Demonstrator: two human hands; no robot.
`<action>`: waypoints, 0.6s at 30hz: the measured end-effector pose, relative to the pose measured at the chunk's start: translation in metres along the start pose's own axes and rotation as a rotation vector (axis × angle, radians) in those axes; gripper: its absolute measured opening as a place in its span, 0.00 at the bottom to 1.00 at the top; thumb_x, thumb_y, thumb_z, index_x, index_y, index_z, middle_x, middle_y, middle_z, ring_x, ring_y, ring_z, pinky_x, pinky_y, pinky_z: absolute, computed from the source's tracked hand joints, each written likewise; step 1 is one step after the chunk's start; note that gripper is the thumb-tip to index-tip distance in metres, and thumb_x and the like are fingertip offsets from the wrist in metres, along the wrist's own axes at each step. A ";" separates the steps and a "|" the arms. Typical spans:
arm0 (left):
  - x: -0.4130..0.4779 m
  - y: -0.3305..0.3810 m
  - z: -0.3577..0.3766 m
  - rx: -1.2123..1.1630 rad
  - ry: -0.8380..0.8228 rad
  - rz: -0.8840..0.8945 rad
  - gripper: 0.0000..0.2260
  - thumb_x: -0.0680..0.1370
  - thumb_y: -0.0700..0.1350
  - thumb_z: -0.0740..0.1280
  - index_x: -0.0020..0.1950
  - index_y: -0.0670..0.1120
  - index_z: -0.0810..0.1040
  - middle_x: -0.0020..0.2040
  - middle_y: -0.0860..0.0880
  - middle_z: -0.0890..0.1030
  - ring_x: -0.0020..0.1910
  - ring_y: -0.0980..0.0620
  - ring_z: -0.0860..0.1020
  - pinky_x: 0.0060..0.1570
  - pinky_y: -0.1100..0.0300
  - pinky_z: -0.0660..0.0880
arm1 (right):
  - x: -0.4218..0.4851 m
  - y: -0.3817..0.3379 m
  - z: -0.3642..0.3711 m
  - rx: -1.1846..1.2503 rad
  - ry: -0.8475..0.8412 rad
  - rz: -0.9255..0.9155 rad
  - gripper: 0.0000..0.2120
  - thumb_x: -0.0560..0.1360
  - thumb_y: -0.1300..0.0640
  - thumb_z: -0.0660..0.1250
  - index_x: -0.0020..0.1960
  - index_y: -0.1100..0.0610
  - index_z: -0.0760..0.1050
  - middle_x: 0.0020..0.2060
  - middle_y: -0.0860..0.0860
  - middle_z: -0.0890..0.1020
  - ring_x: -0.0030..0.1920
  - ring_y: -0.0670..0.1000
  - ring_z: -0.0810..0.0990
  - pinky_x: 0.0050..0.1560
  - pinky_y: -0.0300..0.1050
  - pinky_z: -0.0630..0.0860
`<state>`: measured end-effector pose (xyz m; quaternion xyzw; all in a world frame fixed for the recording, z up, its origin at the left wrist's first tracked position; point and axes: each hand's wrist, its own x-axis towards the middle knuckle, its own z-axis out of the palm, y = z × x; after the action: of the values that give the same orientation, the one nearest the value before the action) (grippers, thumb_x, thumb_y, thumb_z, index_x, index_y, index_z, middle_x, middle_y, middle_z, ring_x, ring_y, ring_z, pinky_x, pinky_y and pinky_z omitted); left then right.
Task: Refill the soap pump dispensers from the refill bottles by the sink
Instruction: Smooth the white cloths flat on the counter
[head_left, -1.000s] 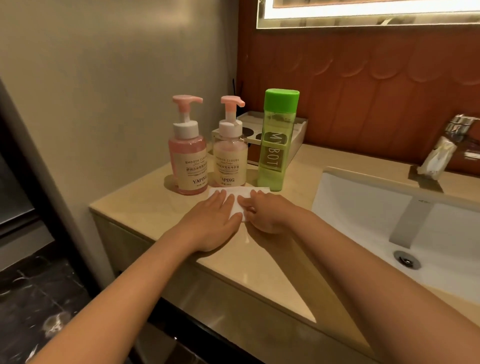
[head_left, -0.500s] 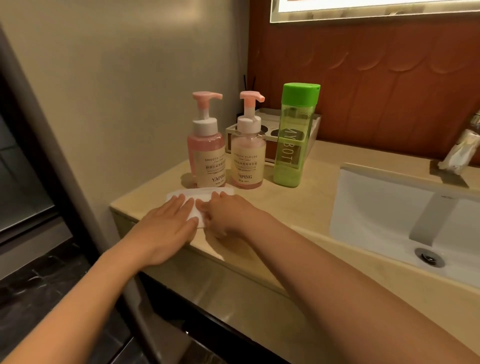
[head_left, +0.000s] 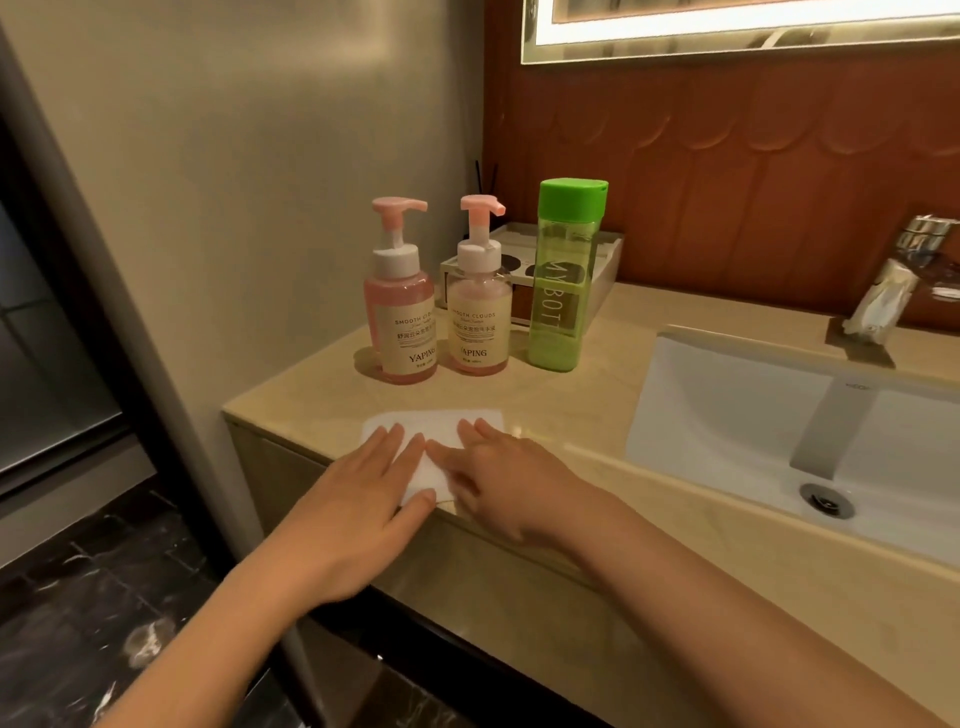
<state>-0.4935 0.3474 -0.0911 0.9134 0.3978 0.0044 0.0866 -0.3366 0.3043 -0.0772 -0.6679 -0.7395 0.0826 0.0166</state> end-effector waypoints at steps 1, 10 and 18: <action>0.004 0.008 0.001 0.006 -0.002 0.020 0.30 0.77 0.62 0.40 0.76 0.51 0.39 0.77 0.50 0.39 0.74 0.57 0.37 0.70 0.63 0.39 | -0.007 0.006 -0.001 -0.004 -0.005 0.022 0.24 0.81 0.53 0.49 0.76 0.48 0.50 0.76 0.57 0.52 0.76 0.56 0.50 0.71 0.51 0.57; 0.056 0.085 0.002 0.000 -0.117 0.133 0.25 0.82 0.54 0.43 0.76 0.49 0.41 0.77 0.47 0.41 0.76 0.52 0.40 0.72 0.56 0.43 | -0.061 0.056 -0.007 -0.023 0.018 0.299 0.24 0.82 0.52 0.47 0.77 0.47 0.47 0.76 0.54 0.50 0.76 0.56 0.50 0.71 0.54 0.57; 0.001 0.121 0.025 -0.026 -0.066 0.295 0.25 0.82 0.54 0.45 0.76 0.51 0.39 0.76 0.51 0.37 0.74 0.57 0.36 0.71 0.62 0.39 | -0.144 0.050 0.008 -0.031 0.133 0.254 0.23 0.82 0.52 0.49 0.76 0.48 0.50 0.74 0.55 0.58 0.73 0.56 0.56 0.65 0.53 0.67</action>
<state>-0.4032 0.2629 -0.0963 0.9604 0.2560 -0.0079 0.1100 -0.2726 0.1657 -0.0803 -0.7603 -0.6474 0.0281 0.0449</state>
